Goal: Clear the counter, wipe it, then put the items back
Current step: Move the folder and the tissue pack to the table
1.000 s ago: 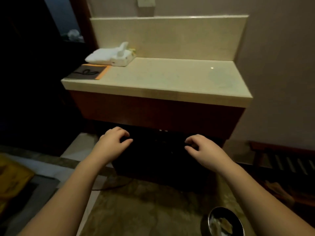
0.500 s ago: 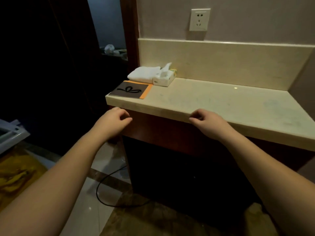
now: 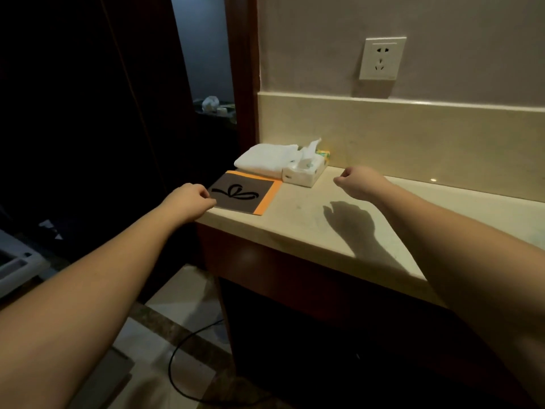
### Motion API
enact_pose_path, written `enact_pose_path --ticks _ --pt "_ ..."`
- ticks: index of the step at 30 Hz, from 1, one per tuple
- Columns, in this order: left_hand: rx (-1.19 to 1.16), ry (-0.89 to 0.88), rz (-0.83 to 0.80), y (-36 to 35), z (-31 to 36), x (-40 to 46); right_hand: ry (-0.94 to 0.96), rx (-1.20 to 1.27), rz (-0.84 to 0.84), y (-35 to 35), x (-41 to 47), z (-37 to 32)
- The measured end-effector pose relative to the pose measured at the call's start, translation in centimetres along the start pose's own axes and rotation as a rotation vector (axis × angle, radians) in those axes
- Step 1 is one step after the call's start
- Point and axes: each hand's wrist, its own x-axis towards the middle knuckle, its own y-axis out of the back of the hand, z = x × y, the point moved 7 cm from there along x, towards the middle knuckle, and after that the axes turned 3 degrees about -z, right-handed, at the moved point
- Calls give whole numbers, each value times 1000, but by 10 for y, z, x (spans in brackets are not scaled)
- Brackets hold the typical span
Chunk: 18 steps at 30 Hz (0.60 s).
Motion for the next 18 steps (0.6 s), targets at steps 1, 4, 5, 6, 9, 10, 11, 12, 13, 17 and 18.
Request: enact_pose_path --ticks 1,4,5,6,9,10,11,12,13,17,18 --pt "19 18 -4 -1 -1 11 -6 0 -12 -2 14 -3" --pt "84 87 -21 -4 -1 39 -14 33 -34 -9 52 -11" --pt "105 109 -36 -6 0 47 -29 65 -50 -12 61 -12" --pt "126 134 -54 -8 1 54 -49 110 -68 -17 71 -12" --pt "151 194 -118 -20 5 72 -126 316 -142 -33 92 -11" --pt "135 209 -141 -24 5 78 -160 396 -165 -38 97 -10" --pt "115 222 -161 -27 6 83 -188 461 -181 -43 103 -9" --pt "101 232 -172 -29 7 87 -210 505 -194 -47 108 -8" --pt "94 241 -175 -30 7 90 -224 535 -203 -51 113 -9" --pt "107 279 -185 -34 4 99 -294 688 -258 -63 121 -9" --pt "109 288 -190 -36 4 100 -313 713 -268 -64 120 -8"
